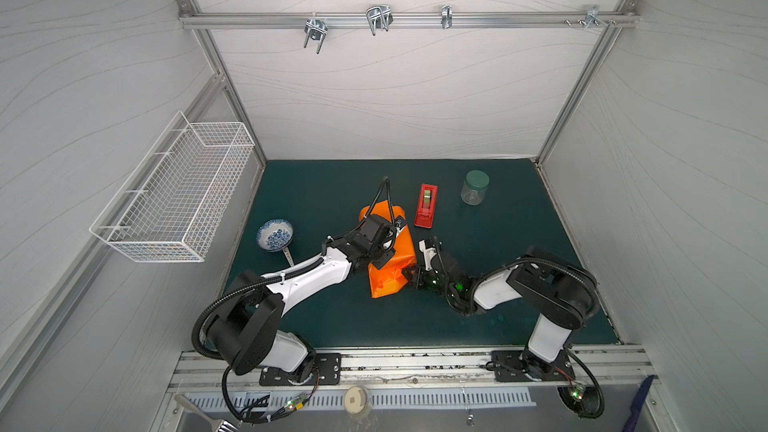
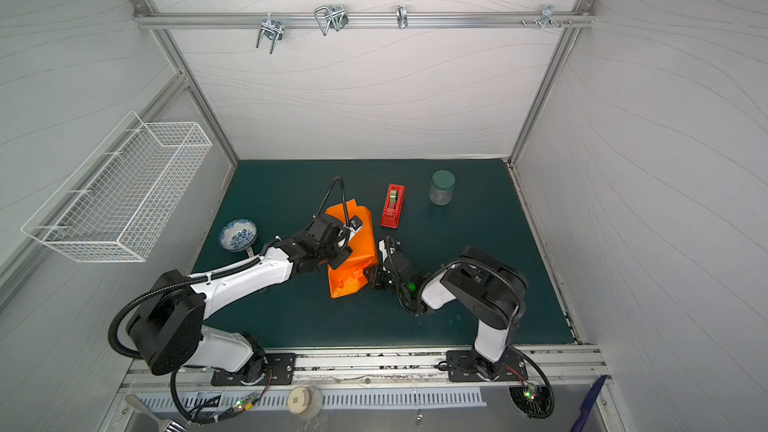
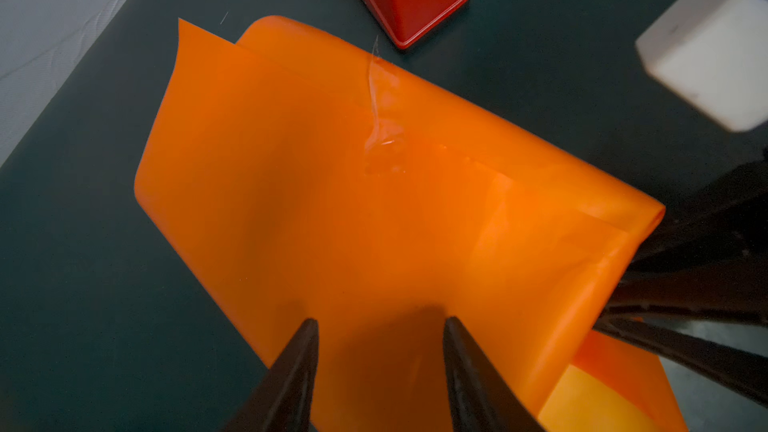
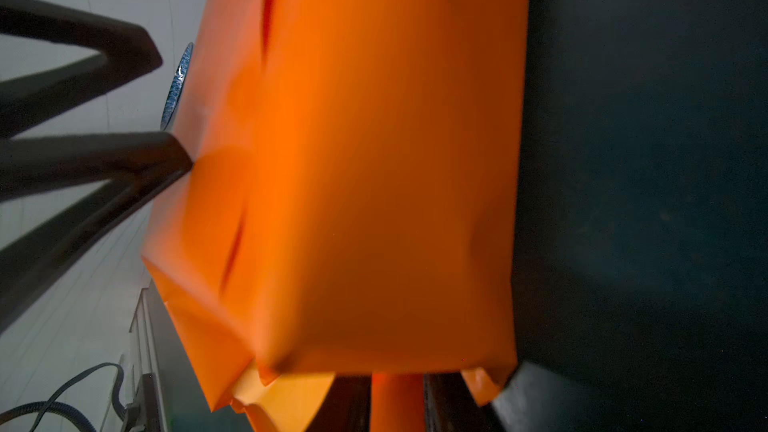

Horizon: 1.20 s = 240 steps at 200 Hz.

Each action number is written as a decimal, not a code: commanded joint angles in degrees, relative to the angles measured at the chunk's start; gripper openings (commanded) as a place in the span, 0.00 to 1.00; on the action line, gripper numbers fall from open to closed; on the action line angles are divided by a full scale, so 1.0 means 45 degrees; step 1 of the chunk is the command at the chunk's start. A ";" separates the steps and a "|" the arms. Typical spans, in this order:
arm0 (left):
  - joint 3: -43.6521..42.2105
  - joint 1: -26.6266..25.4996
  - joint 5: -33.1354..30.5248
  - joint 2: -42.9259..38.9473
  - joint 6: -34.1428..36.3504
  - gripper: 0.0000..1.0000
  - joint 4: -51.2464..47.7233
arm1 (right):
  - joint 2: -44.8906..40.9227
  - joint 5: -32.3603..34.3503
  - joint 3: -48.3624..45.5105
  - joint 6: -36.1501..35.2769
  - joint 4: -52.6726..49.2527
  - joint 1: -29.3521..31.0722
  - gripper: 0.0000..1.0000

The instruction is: Wrap the gift box in paper

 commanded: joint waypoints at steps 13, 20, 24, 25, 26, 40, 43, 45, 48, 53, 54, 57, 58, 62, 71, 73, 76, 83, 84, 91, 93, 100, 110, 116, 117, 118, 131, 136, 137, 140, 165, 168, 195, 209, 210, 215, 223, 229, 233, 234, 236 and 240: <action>-0.0284 0.0062 0.0092 0.0144 0.0065 0.51 -0.0455 | -0.1177 -0.0248 -0.0172 -0.0717 -0.1264 -0.0234 0.25; -0.0293 0.0046 0.0113 0.0150 0.0062 0.51 -0.0474 | -0.1217 -0.0300 -0.0230 -0.0763 -0.1295 -0.0290 0.24; -0.0284 0.0046 0.0113 0.0149 0.0062 0.51 -0.0475 | -0.1246 -0.0321 -0.0239 -0.0778 -0.1333 -0.0317 0.24; -0.0293 0.0056 0.0113 0.0141 0.0062 0.50 -0.0475 | -0.1242 -0.0323 -0.0248 -0.0792 -0.1344 -0.0329 0.24; -0.0288 0.0051 0.0113 0.0137 0.0062 0.50 -0.0485 | -0.1240 -0.0324 -0.0253 -0.0779 -0.1349 -0.0334 0.24; -0.0283 0.0047 0.0133 0.0133 0.0057 0.50 -0.0456 | -0.1149 -0.0366 -0.0315 -0.0803 -0.1414 -0.0453 0.23; -0.0269 0.0046 0.0133 0.0124 0.0047 0.51 -0.0456 | -0.1125 -0.0374 -0.0340 -0.0786 -0.1387 -0.0484 0.23; -0.0279 0.0046 0.0133 0.0136 0.0044 0.51 -0.0451 | -0.1088 -0.0396 -0.0352 -0.0777 -0.1368 -0.0518 0.22; -0.0283 0.0054 0.0128 0.0139 0.0043 0.50 -0.0465 | -0.1049 -0.0436 -0.0369 -0.0768 -0.1347 -0.0545 0.22; -0.0283 0.0050 0.0133 0.0126 0.0043 0.50 -0.0491 | -0.0932 -0.0520 -0.0393 -0.0740 -0.1220 -0.0605 0.22; -0.0283 0.0048 0.0133 0.0130 0.0043 0.50 -0.0493 | -0.0929 -0.0520 -0.0394 -0.0724 -0.1210 -0.0609 0.21; -0.0283 0.0047 0.0130 0.0123 0.0043 0.50 -0.0489 | -0.0887 -0.0552 -0.0411 -0.0725 -0.1141 -0.0630 0.21; -0.0283 0.0046 0.0131 0.0118 0.0043 0.50 -0.0482 | -0.0858 -0.0565 -0.0413 -0.0726 -0.1121 -0.0641 0.21; -0.0276 0.0046 0.0146 0.0123 0.0033 0.50 -0.0458 | -0.0775 -0.0622 -0.0414 -0.0727 -0.1069 -0.0659 0.21; -0.0288 0.0050 0.0141 0.0138 0.0038 0.50 -0.0446 | -0.0608 -0.0683 -0.0356 -0.0745 -0.1043 -0.0691 0.20; -0.0284 0.0047 0.0150 0.0134 0.0042 0.50 -0.0453 | -0.0573 -0.0712 -0.0331 -0.0747 -0.1033 -0.0692 0.20; -0.0293 0.0051 0.0147 0.0143 0.0052 0.50 -0.0448 | -0.0515 -0.0732 -0.0318 -0.0738 -0.1019 -0.0694 0.20; -0.0285 0.0049 0.0137 0.0153 0.0038 0.50 -0.0437 | -0.0410 -0.0745 -0.0268 -0.0757 -0.0985 -0.0709 0.20; -0.0284 0.0048 0.0135 0.0153 0.0040 0.50 -0.0446 | -0.0404 -0.0740 -0.0273 -0.0762 -0.0975 -0.0710 0.20; -0.0283 0.0056 0.0161 0.0165 0.0035 0.50 -0.0419 | -0.0297 -0.0723 -0.0221 -0.0795 -0.0994 -0.0711 0.19; -0.0283 0.0054 0.0159 0.0171 0.0041 0.50 -0.0417 | -0.0266 -0.0712 -0.0210 -0.0803 -0.1021 -0.0701 0.19; -0.0282 0.0046 0.0186 0.0172 0.0043 0.50 -0.0414 | -0.0125 -0.0684 -0.0147 -0.0831 -0.1093 -0.0720 0.18; -0.0273 0.0058 0.0188 0.0184 0.0043 0.50 -0.0402 | 0.0068 -0.0706 -0.0119 -0.0827 -0.1079 -0.0757 0.18; -0.0273 0.0050 0.0210 0.0192 0.0043 0.50 -0.0401 | 0.0183 -0.0664 -0.0150 -0.0774 -0.1056 -0.0770 0.17; -0.0278 0.0048 0.0210 0.0182 0.0043 0.50 -0.0389 | 0.0205 -0.0661 -0.0155 -0.0770 -0.1049 -0.0770 0.17; -0.0271 0.0047 0.0201 0.0177 0.0043 0.50 -0.0383 | 0.0225 -0.0668 -0.0157 -0.0778 -0.1046 -0.0770 0.17; -0.0281 0.0056 0.0206 0.0211 0.0028 0.50 -0.0358 | 0.0422 -0.0700 -0.0214 -0.0726 -0.0958 -0.0754 0.17; -0.0287 0.0047 0.0228 0.0216 0.0024 0.50 -0.0369 | 0.0490 -0.0712 -0.0237 -0.0710 -0.0912 -0.0756 0.17; -0.0285 0.0046 0.0229 0.0214 0.0024 0.50 -0.0363 | 0.0505 -0.0714 -0.0247 -0.0709 -0.0899 -0.0763 0.17; -0.0278 0.0046 0.0238 0.0229 0.0023 0.50 -0.0359 | 0.0532 -0.0725 -0.0266 -0.0691 -0.0849 -0.0764 0.17; -0.0301 0.0051 0.0257 0.0231 0.0026 0.50 -0.0339 | 0.0582 -0.0698 -0.0202 -0.0652 -0.1017 -0.0760 0.17; -0.0302 0.0047 0.0268 0.0231 0.0024 0.50 -0.0338 | 0.0579 -0.0716 -0.0199 -0.0677 -0.1039 -0.0756 0.17; -0.0286 0.0053 0.0265 0.0251 0.0004 0.50 -0.0338 | 0.0331 -0.0633 -0.0208 -0.0746 -0.1428 -0.0651 0.16; -0.0288 0.0052 0.0273 0.0250 0.0004 0.50 -0.0358 | 0.0137 -0.0647 -0.0277 -0.0800 -0.1644 -0.0509 0.16; -0.0286 0.0049 0.0271 0.0241 0.0004 0.50 -0.0358 | 0.0123 -0.0642 -0.0277 -0.0803 -0.1666 -0.0493 0.16; -0.0284 0.0049 0.0269 0.0250 0.0001 0.50 -0.0358 | 0.0057 -0.0628 -0.0267 -0.0857 -0.1763 -0.0417 0.16; -0.0299 0.0046 0.0252 0.0265 0.0004 0.50 -0.0356 | -0.0008 -0.0614 -0.0240 -0.0865 -0.1929 -0.0313 0.16; -0.0306 0.0056 0.0250 0.0270 0.0004 0.50 -0.0341 | -0.0045 -0.0631 -0.0241 -0.0879 -0.2030 -0.0218 0.16; -0.0303 0.0047 0.0247 0.0280 0.0005 0.50 -0.0346 | -0.0057 -0.0636 -0.0257 -0.0867 -0.2054 -0.0162 0.16; -0.0303 0.0056 0.0239 0.0285 0.0004 0.50 -0.0342 | -0.0061 -0.0617 -0.0257 -0.0866 -0.2056 -0.0153 0.16; -0.0303 0.0049 0.0247 0.0288 0.0004 0.50 -0.0354 | -0.0065 -0.0627 -0.0272 -0.0880 -0.2062 -0.0132 0.16; -0.0298 0.0049 0.0231 0.0285 0.0004 0.50 -0.0363 | -0.0086 -0.0602 -0.0287 -0.0866 -0.2077 -0.0070 0.15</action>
